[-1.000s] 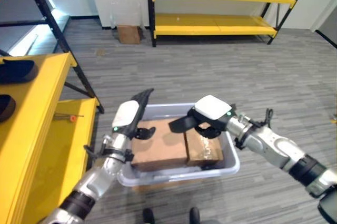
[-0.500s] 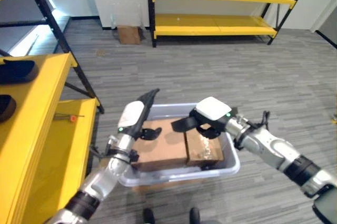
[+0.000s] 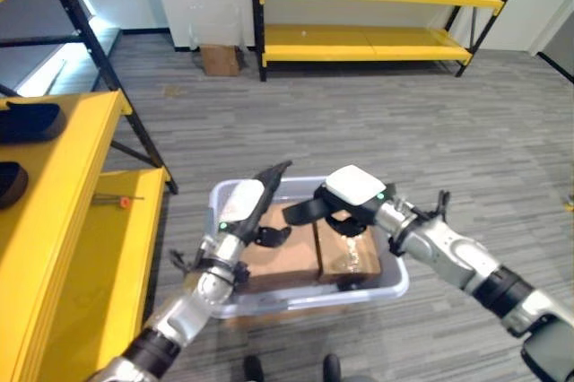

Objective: Move parts from the plastic box to the shelf.

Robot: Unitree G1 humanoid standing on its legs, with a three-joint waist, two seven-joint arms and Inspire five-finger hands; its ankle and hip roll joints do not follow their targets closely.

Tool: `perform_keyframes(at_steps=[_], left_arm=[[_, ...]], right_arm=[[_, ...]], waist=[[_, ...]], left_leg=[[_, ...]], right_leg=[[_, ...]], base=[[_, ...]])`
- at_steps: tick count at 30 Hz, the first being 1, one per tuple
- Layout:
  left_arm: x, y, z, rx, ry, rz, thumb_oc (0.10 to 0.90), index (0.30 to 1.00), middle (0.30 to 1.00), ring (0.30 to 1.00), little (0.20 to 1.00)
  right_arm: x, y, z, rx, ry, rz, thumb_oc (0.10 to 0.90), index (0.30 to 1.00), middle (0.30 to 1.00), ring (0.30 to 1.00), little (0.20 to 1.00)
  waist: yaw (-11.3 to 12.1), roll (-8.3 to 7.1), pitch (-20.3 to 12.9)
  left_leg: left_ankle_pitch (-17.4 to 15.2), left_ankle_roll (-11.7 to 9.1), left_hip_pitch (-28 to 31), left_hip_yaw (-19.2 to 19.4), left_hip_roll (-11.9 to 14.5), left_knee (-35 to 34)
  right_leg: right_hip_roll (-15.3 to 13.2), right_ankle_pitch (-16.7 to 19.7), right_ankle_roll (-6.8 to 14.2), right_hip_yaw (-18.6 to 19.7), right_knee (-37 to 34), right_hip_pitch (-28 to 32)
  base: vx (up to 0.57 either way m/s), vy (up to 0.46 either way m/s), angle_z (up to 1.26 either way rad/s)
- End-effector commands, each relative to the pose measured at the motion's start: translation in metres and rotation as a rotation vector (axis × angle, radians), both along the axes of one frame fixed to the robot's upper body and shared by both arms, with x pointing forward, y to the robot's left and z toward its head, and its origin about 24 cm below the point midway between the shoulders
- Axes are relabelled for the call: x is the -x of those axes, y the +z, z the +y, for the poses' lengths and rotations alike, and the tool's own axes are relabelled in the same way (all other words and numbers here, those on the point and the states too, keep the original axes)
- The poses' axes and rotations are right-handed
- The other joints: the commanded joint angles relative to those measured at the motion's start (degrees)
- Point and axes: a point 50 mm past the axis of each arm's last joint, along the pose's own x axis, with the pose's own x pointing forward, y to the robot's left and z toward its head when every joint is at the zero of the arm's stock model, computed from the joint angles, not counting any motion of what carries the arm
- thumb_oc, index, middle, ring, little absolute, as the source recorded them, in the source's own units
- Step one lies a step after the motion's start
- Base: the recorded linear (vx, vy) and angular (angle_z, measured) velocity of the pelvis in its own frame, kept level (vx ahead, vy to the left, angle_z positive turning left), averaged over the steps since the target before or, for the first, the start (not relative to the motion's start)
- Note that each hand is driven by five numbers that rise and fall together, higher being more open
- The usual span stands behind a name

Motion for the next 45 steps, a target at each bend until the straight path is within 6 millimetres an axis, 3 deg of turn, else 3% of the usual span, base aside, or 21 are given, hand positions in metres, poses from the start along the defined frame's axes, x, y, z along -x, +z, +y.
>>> perform_keyframes(at_steps=[1,20,45], left_arm=[[-0.014,0.038,-0.032,0.098,-0.143,-0.165,0.900,1.000,1.000,1.000,1.000],[-0.015,0.034,-0.036,0.097,-0.156,-0.143,0.900,1.000,1.000,1.000,1.000],[-0.017,0.029,-0.034,0.077,-0.132,-0.132,0.900,1.000,1.000,1.000,1.000]], right_arm=[[-0.016,0.066,0.022,-0.130,0.070,-0.261,0.400,0.300,0.300,0.300,0.300],[-0.010,0.084,0.033,-0.192,0.132,-0.296,0.400,0.300,0.300,0.300,0.300],[-0.004,0.096,0.032,-0.278,0.145,-0.322,0.400,0.300,0.300,0.300,0.300]], waist=[[1.53,0.04,-6.28],[1.38,-0.31,-6.31],[1.23,-0.39,-6.31]], left_leg=[[-4.29,-1.53,4.34,-1.64,2.39,-0.37],[-4.32,-1.46,4.36,-1.72,2.41,-0.37],[-4.36,-1.49,4.37,-1.71,2.42,-0.37]], right_leg=[[-2.77,2.12,4.28,0.05,0.06,-0.16],[-2.68,2.18,4.23,0.15,0.06,-0.24],[-2.58,2.07,4.22,0.21,0.06,-0.29]], base=[[0.00,0.000,0.00],[0.00,0.000,0.00],[0.00,0.000,0.00]])
